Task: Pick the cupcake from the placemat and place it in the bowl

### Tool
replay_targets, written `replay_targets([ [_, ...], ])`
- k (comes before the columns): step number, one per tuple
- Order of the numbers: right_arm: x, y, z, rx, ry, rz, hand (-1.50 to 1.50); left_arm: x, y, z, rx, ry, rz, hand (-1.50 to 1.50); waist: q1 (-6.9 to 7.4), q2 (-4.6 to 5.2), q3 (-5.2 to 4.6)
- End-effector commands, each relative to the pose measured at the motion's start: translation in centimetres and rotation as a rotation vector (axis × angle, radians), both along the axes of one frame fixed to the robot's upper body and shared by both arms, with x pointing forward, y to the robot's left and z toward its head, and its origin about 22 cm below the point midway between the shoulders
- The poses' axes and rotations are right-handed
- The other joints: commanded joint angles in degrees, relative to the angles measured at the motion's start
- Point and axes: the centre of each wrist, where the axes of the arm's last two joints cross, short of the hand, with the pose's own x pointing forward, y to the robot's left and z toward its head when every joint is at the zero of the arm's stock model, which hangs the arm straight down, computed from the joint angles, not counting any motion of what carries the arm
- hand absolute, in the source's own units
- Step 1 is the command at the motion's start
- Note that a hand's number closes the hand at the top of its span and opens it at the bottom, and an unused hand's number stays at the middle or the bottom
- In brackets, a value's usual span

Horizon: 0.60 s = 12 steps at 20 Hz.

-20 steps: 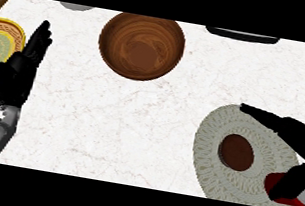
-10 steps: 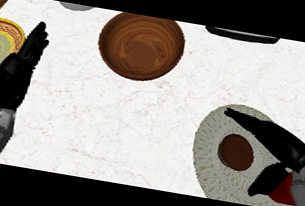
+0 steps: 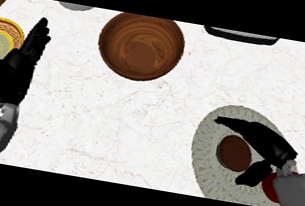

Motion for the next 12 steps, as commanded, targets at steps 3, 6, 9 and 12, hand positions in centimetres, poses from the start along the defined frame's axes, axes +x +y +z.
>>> replay_targets([
  [3, -0.1, 0.2, -1.7, -0.007, -0.064, 0.073, 1.50, 1.0, 0.1, -1.3, 0.004, -0.006, 0.013, 0.00, -0.17, 0.47, 0.79],
  [6, 1.1, 1.5, -3.0, 0.003, -0.092, 0.054, 1.50, -1.2, -0.2, -0.8, -0.007, -0.004, -0.014, 0.00, 0.59, 0.47, 0.82],
  [9, 0.5, -0.3, -1.5, 0.049, -0.085, 0.066, 1.50, -0.4, -1.3, -0.3, -0.009, 0.004, -0.001, 0.00, -0.02, 0.37, 0.81],
  [12, -0.6, 2.0, -3.4, 0.077, -0.089, 0.065, 1.50, -1.5, 0.9, 0.1, 0.013, 0.015, -0.008, 0.00, 0.44, 0.30, 0.82],
])
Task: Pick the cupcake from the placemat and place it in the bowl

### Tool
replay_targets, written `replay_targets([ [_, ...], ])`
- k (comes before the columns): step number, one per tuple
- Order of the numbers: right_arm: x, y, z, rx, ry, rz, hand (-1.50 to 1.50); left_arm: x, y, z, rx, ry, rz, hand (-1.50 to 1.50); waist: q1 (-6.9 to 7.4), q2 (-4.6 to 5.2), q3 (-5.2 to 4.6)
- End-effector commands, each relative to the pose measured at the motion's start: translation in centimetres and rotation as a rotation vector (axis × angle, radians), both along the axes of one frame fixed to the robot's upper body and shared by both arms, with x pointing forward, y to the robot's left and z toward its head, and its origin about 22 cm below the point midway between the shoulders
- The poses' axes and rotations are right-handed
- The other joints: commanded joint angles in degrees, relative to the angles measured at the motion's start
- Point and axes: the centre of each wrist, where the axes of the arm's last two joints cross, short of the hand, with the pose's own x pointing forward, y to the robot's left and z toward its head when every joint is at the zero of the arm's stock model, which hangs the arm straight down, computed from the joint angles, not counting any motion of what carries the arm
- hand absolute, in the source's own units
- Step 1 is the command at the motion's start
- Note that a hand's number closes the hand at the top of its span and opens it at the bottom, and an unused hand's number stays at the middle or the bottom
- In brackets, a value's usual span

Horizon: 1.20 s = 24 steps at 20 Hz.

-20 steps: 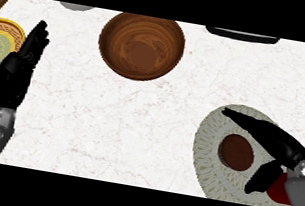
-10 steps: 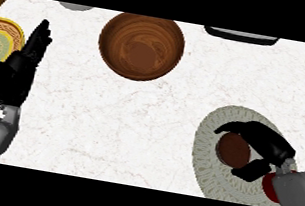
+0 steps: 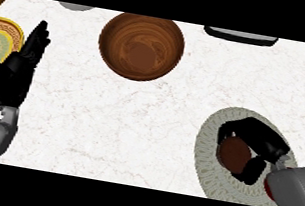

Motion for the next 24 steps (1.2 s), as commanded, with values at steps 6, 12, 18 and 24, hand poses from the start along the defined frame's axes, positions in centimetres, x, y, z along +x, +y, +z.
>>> replay_targets([
  [6, -2.5, 8.5, 0.7, 0.120, -0.083, -0.003, 1.50, -0.6, -1.2, 0.5, -0.012, -0.001, 0.014, 0.00, -0.13, 0.36, 1.26],
  [12, -2.8, 19.2, 2.5, 0.091, -0.135, -0.026, 1.50, 0.1, -2.6, 0.0, 0.003, -0.001, -0.083, 0.00, 5.97, 0.99, 0.93],
  [18, -3.5, 21.5, 6.1, 0.256, -0.254, -0.206, 1.50, 0.5, -3.2, 0.2, -0.003, 0.008, -0.114, 0.00, 7.44, 0.53, 1.25],
  [24, -3.8, 23.7, 9.4, 0.363, -0.381, -0.444, 1.50, 0.7, -3.4, -0.1, 0.002, 0.025, -0.123, 0.00, 7.30, 0.24, 0.99],
])
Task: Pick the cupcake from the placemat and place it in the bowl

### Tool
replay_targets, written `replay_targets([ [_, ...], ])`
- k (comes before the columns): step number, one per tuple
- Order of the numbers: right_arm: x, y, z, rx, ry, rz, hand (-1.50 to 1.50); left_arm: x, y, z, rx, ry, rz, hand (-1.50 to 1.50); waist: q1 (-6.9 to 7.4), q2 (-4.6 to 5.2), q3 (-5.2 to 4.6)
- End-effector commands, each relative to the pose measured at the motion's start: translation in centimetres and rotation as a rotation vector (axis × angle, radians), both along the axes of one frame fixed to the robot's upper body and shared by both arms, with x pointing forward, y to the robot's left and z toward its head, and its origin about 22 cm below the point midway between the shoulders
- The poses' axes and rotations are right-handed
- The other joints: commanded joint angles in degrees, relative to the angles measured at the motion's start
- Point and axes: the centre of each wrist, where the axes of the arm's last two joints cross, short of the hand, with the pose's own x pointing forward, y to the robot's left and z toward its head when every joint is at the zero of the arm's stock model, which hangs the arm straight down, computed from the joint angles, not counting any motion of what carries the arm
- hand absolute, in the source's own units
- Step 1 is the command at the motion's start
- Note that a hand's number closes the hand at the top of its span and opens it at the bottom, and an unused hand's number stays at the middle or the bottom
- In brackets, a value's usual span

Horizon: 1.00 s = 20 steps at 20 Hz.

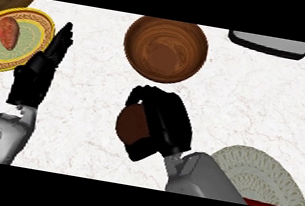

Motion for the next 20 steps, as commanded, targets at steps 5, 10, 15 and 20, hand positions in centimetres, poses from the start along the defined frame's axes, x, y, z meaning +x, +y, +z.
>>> replay_targets([
  [5, -0.2, 3.9, 3.9, 0.110, -0.086, -0.301, 1.50, 0.4, -0.2, 0.0, 0.010, -0.011, -0.007, 0.00, 0.25, -0.06, -0.23],
  [10, 1.3, 6.1, 6.9, 0.197, -0.147, -0.439, 1.50, 1.1, -0.1, 1.2, 0.008, -0.017, -0.007, 0.00, 0.66, 0.48, -0.13],
  [15, 3.8, 7.3, 7.7, 0.251, -0.192, -0.543, 1.50, 1.3, 0.4, 0.1, 0.001, -0.011, 0.008, 0.00, -0.54, 1.06, -0.10],
  [20, 7.0, 7.0, 7.3, 0.297, -0.243, -0.621, 1.50, 0.6, -0.5, -0.3, 0.006, -0.017, 0.012, 0.00, -1.06, 1.19, 0.03],
])
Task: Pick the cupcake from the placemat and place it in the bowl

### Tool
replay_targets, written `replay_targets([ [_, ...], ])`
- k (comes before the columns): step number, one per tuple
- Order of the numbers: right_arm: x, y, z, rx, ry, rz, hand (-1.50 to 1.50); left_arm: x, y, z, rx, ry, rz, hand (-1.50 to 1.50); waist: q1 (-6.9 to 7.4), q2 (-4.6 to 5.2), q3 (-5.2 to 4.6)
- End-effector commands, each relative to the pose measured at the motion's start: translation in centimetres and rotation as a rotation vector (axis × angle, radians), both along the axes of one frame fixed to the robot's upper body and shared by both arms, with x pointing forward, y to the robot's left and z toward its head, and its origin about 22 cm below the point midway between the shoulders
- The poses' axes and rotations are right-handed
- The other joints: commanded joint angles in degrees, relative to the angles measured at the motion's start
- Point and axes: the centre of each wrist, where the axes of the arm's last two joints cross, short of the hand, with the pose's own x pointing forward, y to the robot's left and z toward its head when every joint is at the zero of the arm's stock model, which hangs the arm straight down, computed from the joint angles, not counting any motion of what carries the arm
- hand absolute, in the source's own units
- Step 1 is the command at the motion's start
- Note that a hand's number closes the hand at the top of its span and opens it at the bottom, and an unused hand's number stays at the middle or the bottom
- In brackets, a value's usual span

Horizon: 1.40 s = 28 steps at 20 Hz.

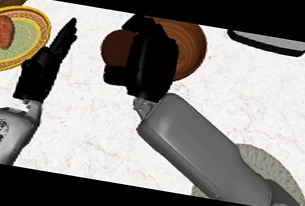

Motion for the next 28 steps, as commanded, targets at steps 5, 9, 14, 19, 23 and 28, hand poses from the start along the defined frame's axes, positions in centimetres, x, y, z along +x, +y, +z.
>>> replay_targets([
  [5, 5.6, 0.1, 0.4, 0.017, -0.042, -0.207, 1.50, -0.4, 0.7, 0.2, 0.000, -0.001, 0.030, 0.00, -1.15, 0.32, 0.08],
  [9, 7.5, -1.1, -2.2, -0.129, -0.040, -0.302, 1.50, 0.1, 2.0, 1.1, -0.008, -0.005, 0.047, 0.00, -2.11, 0.29, 0.08],
  [14, 9.8, -4.1, -5.5, -0.242, -0.026, -0.377, 1.50, -0.2, 1.3, 0.2, 0.003, -0.011, 0.053, 0.00, -2.83, 0.57, 0.14],
  [19, 11.0, -5.9, -6.0, -0.125, 0.028, -0.395, 1.50, -0.4, 2.3, -0.3, 0.010, -0.030, 0.049, 0.00, -2.40, 1.18, 0.18],
  [23, 10.8, -7.6, -8.2, 0.000, 0.124, -0.398, -1.50, -0.5, 0.2, 0.4, -0.012, -0.033, 0.023, 0.00, -1.39, 1.83, 0.34],
  [28, 10.9, -7.6, -7.0, 0.111, 0.082, -0.284, -1.50, -0.7, 1.0, 0.6, -0.003, -0.032, 0.024, 0.00, -0.42, 1.71, 0.37],
])
